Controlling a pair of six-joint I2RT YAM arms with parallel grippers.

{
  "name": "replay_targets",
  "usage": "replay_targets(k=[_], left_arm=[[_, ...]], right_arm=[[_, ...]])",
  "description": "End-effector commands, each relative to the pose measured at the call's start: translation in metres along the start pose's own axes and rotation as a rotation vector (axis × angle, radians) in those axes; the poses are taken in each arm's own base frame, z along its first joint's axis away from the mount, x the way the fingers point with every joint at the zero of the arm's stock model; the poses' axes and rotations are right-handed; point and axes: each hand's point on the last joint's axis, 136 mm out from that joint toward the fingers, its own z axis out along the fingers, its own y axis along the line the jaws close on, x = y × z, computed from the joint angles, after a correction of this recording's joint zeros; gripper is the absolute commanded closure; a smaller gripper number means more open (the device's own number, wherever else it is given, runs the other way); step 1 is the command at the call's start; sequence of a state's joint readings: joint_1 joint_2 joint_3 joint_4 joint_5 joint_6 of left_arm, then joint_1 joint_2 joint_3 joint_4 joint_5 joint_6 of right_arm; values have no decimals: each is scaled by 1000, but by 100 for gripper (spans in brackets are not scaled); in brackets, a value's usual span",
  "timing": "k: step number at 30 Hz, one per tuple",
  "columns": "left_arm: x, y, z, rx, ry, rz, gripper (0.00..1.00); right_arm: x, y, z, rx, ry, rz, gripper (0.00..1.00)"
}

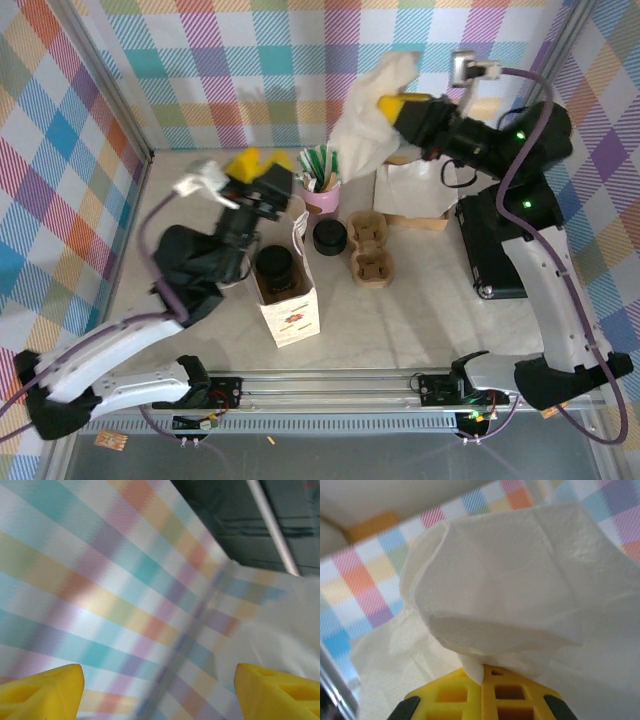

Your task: Pack the takeout coffee

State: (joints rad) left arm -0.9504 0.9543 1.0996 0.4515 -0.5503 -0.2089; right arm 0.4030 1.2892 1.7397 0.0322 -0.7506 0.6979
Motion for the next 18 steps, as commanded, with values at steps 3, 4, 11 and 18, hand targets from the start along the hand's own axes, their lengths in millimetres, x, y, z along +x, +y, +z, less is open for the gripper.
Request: replay_targets(k=[3, 4, 11, 18], left_arm=[[-31, 80, -40, -456, 103, 342, 23], [-38, 82, -44, -466, 103, 360, 24], [-52, 95, -65, -513, 110, 365, 25], [-45, 102, -73, -522, 153, 363, 25]], right_arm=[[89, 26, 29, -117, 300, -218, 100], [102, 27, 35, -124, 326, -241, 100], [178, 39, 70, -263, 469, -437, 100], [240, 24, 97, -302, 528, -680, 100]])
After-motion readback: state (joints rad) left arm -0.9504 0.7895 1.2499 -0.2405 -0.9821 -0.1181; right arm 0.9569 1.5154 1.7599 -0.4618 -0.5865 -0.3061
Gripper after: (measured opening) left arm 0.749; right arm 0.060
